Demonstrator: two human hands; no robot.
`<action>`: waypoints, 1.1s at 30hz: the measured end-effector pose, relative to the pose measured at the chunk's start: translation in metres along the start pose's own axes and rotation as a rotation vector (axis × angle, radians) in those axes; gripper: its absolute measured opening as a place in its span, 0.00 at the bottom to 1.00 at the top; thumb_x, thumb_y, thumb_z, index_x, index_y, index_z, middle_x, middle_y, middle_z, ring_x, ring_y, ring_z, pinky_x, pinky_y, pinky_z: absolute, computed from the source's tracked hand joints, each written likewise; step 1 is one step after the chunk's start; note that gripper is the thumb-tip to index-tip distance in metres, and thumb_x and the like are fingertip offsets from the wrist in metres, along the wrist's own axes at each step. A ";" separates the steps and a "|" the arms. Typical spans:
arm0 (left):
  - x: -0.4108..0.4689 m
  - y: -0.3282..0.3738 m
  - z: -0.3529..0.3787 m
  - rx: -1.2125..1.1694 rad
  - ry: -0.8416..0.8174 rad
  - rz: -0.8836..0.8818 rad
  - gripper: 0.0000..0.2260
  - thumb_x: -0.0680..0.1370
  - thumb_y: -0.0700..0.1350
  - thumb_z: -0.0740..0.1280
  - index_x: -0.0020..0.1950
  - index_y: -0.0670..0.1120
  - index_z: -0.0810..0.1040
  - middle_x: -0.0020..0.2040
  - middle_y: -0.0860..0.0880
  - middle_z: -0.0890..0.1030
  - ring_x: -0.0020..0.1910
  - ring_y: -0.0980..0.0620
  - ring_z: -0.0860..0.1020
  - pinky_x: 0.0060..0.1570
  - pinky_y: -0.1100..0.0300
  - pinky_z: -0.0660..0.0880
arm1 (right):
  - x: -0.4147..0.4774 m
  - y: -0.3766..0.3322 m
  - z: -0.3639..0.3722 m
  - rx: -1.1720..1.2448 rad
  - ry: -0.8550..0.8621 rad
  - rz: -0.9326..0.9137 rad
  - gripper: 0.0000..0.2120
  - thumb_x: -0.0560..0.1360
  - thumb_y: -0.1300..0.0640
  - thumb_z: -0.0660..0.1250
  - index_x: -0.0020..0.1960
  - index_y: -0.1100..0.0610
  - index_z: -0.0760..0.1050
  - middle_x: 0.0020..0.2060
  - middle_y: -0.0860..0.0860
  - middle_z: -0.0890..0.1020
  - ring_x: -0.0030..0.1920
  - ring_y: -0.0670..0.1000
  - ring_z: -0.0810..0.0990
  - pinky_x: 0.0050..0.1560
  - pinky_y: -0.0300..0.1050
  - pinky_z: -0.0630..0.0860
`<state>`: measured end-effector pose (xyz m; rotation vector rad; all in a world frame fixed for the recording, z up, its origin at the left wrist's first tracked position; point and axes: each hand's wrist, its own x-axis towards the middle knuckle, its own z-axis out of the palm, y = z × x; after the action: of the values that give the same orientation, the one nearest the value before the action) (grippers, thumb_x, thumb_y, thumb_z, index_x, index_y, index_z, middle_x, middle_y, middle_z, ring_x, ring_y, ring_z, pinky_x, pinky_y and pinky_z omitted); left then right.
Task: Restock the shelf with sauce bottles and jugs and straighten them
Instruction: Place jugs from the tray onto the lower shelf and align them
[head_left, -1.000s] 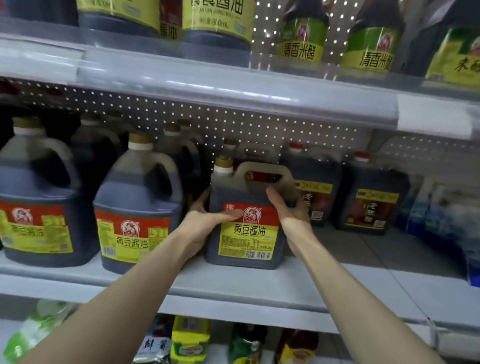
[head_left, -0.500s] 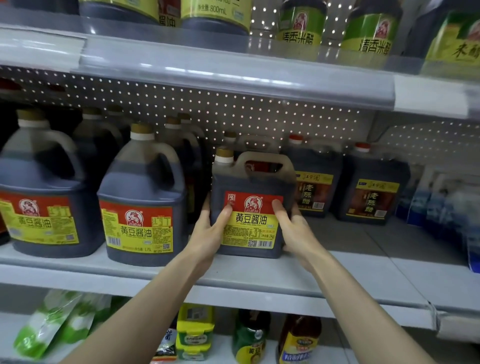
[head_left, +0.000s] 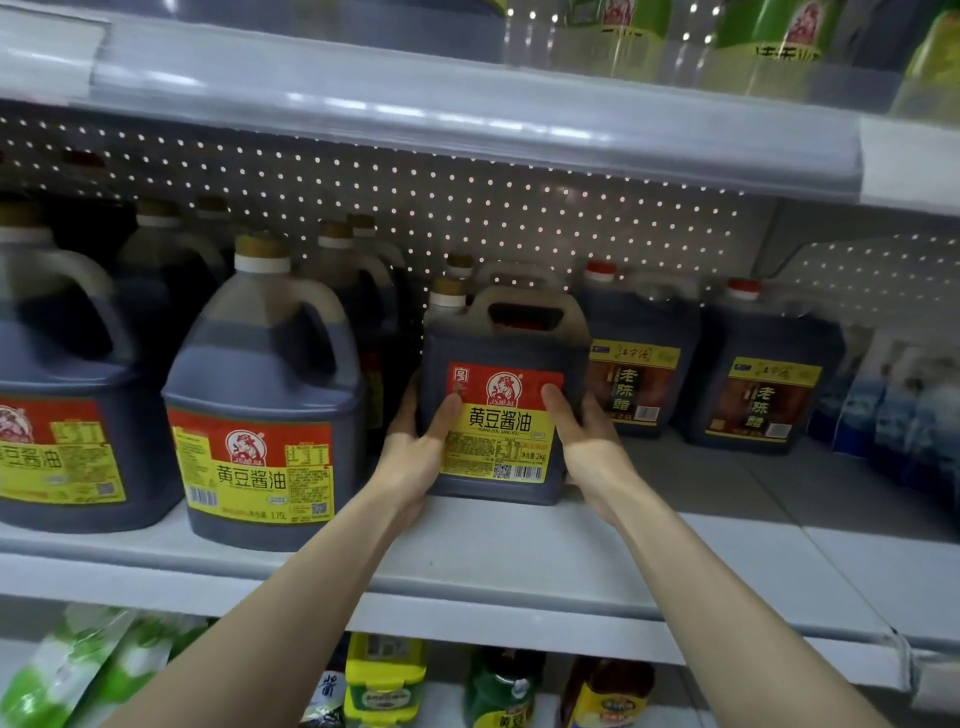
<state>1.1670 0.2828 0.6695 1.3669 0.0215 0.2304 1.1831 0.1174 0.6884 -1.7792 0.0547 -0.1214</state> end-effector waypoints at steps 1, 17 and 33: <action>0.002 -0.002 0.000 0.001 0.009 0.001 0.34 0.71 0.58 0.66 0.75 0.57 0.60 0.66 0.49 0.76 0.60 0.48 0.77 0.64 0.47 0.73 | 0.002 0.000 0.001 -0.004 0.000 0.004 0.33 0.74 0.34 0.60 0.75 0.45 0.59 0.65 0.50 0.76 0.62 0.56 0.77 0.63 0.56 0.74; 0.042 -0.014 0.004 0.052 0.053 0.041 0.27 0.77 0.54 0.64 0.75 0.57 0.60 0.70 0.49 0.72 0.66 0.47 0.73 0.66 0.46 0.71 | 0.033 0.001 0.015 -0.040 0.008 -0.082 0.34 0.73 0.33 0.59 0.75 0.46 0.59 0.67 0.49 0.75 0.65 0.54 0.75 0.66 0.57 0.72; 0.053 -0.022 0.004 0.099 0.044 0.043 0.31 0.75 0.59 0.62 0.76 0.57 0.57 0.73 0.49 0.69 0.69 0.47 0.70 0.68 0.46 0.68 | 0.040 0.008 0.019 -0.012 0.016 -0.103 0.30 0.78 0.40 0.57 0.77 0.46 0.57 0.69 0.49 0.72 0.67 0.53 0.72 0.64 0.46 0.69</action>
<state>1.2226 0.2845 0.6556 1.4617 0.0406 0.2985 1.2249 0.1299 0.6786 -1.7930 -0.0248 -0.2106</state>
